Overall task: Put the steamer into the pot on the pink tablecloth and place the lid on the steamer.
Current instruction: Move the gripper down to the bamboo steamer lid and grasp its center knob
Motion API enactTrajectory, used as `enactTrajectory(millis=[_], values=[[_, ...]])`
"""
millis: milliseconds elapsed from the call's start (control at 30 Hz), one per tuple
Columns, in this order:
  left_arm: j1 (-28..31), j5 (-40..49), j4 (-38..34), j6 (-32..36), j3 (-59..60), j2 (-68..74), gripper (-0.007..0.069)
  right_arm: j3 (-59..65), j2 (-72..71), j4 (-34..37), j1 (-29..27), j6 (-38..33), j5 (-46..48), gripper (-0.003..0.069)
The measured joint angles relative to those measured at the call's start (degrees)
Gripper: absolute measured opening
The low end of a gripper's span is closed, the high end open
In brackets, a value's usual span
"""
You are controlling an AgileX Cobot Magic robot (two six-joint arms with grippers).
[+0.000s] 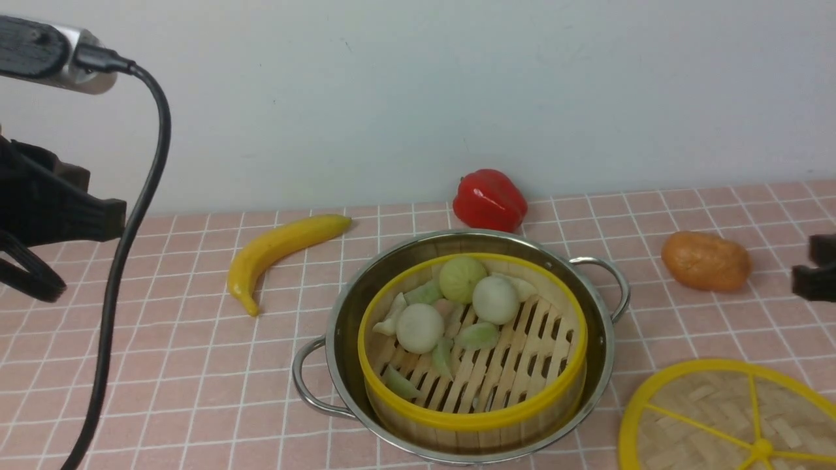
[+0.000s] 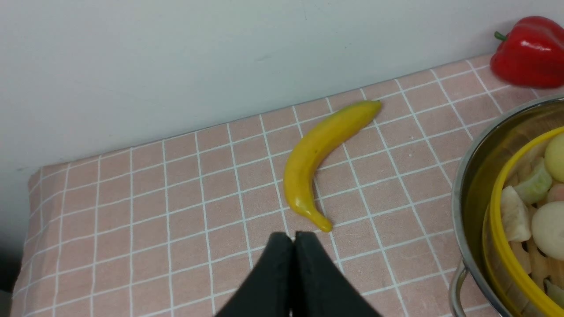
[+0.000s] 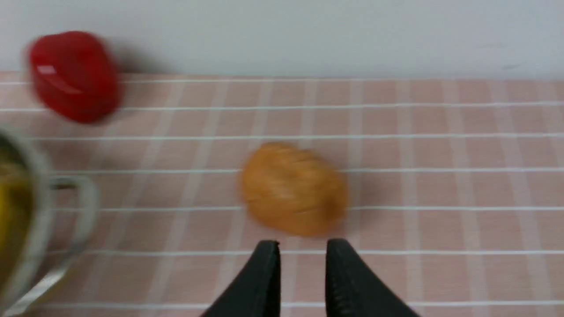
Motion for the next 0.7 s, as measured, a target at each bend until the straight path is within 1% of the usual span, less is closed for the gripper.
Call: enactTrajectory(millis=[33, 100, 167, 233, 300, 333, 367, 400, 433, 467, 500, 533, 567, 633, 667, 700], values=[[0.0, 0.0, 0.0, 0.1, 0.0, 0.0, -0.0001, 0.0, 0.0, -0.1, 0.0, -2.2, 4.2, 0.0178], [0.0, 0.0, -0.1, 0.1, 0.0, 0.0, 0.0001, 0.0, 0.0, -0.2, 0.0, -7.7, 15.7, 0.0181], [0.0, 0.0, -0.1, 0.6, 0.0, 0.0, 0.0001, 0.0, 0.0, 0.1, 0.0, -11.4, 25.6, 0.0184], [0.0, 0.0, -0.5, 0.6, 0.0, 0.0, 0.0001, -0.5, -0.3, 2.5, 0.0, -14.8, 33.3, 0.0185], [0.0, 0.0, -1.0, 0.6, 0.0, 0.0, 0.0001, -1.8, -1.2, 8.7, -0.1, -19.8, 36.2, 0.0186], [0.0, 0.0, -1.1, 0.6, 0.0, 0.0, 0.0001, -2.7, -1.9, 13.4, -0.1, -24.4, 36.7, 0.0186], [0.0, 0.0, -1.1, 0.6, 0.0, 0.0, 0.0001, -2.7, -2.1, 14.4, -0.1, -25.5, 36.7, 0.0186], [0.0, 0.1, -1.3, 0.6, 0.0, 0.0, 0.0001, -4.4, -3.2, 22.8, -0.1, -34.0, 36.5, 0.0188], [0.0, 0.1, -1.3, 0.6, 0.0, 0.0, 0.0001, -5.7, -3.8, 29.8, -0.1, -41.0, 36.3, 0.0188], [0.0, 0.1, -1.3, 0.6, 0.0, 0.0, 0.0001, -7.2, -4.4, 39.2, -0.1, -51.3, 36.2, 0.0188], [0.0, 0.2, -1.3, 0.6, 0.0, 0.0, 0.0001, -8.7, -4.7, 47.7, -0.1, -59.0, 36.7, 0.0188], [0.0, 0.2, -1.3, 0.6, 0.0, 0.0, 0.0001, -9.9, -4.8, 56.4, -0.1, -65.4, 37.7, 0.0188], [0.0, 0.3, -1.3, 0.6, 0.0, 0.0, 0.0001, -11.4, -4.8, 63.4, -0.1, -71.9, 39.1, 0.0188], [0.0, 0.4, -1.4, 0.6, 0.0, 0.0, 0.0001, -13.7, -4.8, 81.9, -0.1, -88.3, 44.0, 0.0188], [0.0, 0.4, -1.4, 0.6, 0.0, 0.0, 0.0001, -13.7, -4.8, 81.9, -0.1, -88.3, 44.0, 0.0188], [0.0, 0.5, -1.4, 0.6, 0.0, 0.0, 0.0001, -15.0, -4.8, 93.0, -0.1, -99.4, 46.9, 0.019]])
